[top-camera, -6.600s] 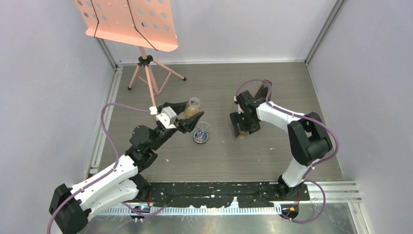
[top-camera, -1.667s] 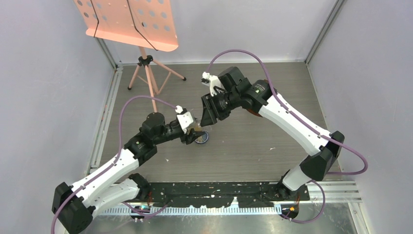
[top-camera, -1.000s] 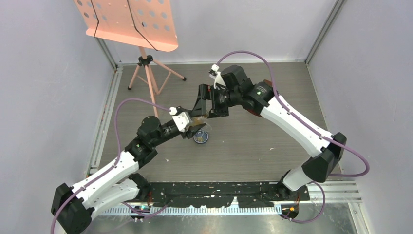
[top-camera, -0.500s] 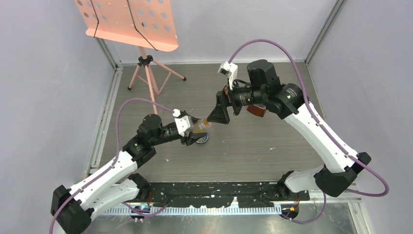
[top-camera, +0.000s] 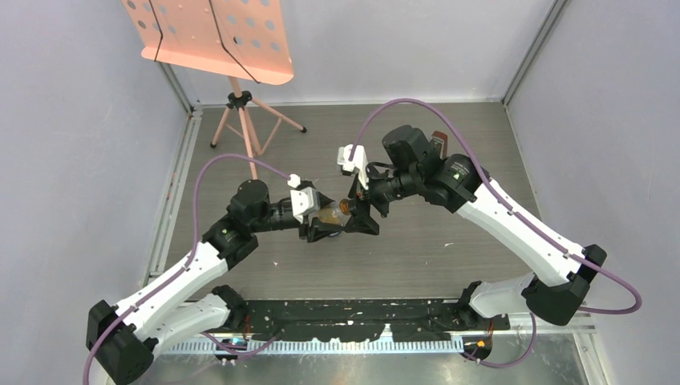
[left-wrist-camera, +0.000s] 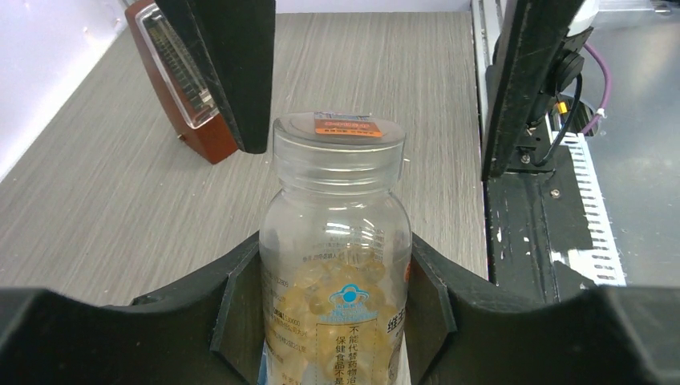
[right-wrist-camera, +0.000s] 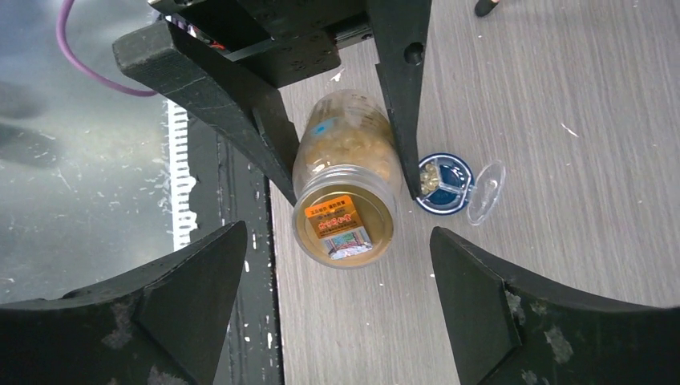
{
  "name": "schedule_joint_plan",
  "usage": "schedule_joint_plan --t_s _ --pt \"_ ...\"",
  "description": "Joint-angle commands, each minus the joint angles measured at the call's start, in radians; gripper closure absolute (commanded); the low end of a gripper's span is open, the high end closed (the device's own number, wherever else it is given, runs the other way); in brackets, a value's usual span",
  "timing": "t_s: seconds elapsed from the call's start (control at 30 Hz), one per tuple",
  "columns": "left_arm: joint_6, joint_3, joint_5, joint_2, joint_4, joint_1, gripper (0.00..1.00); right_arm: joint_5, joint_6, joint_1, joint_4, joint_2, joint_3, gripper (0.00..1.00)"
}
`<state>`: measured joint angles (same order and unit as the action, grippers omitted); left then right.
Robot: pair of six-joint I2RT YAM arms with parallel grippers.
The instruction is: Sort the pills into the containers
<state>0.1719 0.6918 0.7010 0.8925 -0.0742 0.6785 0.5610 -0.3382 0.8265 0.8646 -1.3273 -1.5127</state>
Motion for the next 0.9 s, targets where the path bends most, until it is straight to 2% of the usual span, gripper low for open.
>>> schedule_joint_plan --t_s 0.0,0.1,0.23,0.47,0.53,0.73,0.87 --pt "-0.023 0.045 0.041 0.008 -0.027 -0.005 1.00 -0.039 -0.045 0.006 -0.087 0.044 0.005 0.11" --pt "-0.022 0.047 0.044 0.014 -0.026 -0.005 1.00 -0.044 -0.048 0.008 -0.091 0.032 0.004 0.20" --pt "-0.017 0.046 0.046 0.020 -0.030 -0.006 1.00 -0.021 -0.052 0.012 -0.078 0.009 -0.008 0.38" --pt "-0.011 0.044 0.015 0.029 -0.063 -0.009 1.00 -0.015 -0.029 0.014 -0.080 -0.001 -0.009 0.59" --pt "-0.010 0.036 -0.030 0.029 -0.087 -0.009 1.00 -0.010 0.029 0.013 -0.077 -0.017 -0.021 0.60" --pt "0.020 -0.026 -0.240 0.038 -0.242 -0.009 1.00 0.008 0.344 0.013 -0.091 -0.084 -0.039 0.71" --pt "0.011 -0.039 -0.311 0.070 -0.341 -0.008 1.00 -0.105 0.576 0.011 -0.117 -0.115 -0.080 0.74"
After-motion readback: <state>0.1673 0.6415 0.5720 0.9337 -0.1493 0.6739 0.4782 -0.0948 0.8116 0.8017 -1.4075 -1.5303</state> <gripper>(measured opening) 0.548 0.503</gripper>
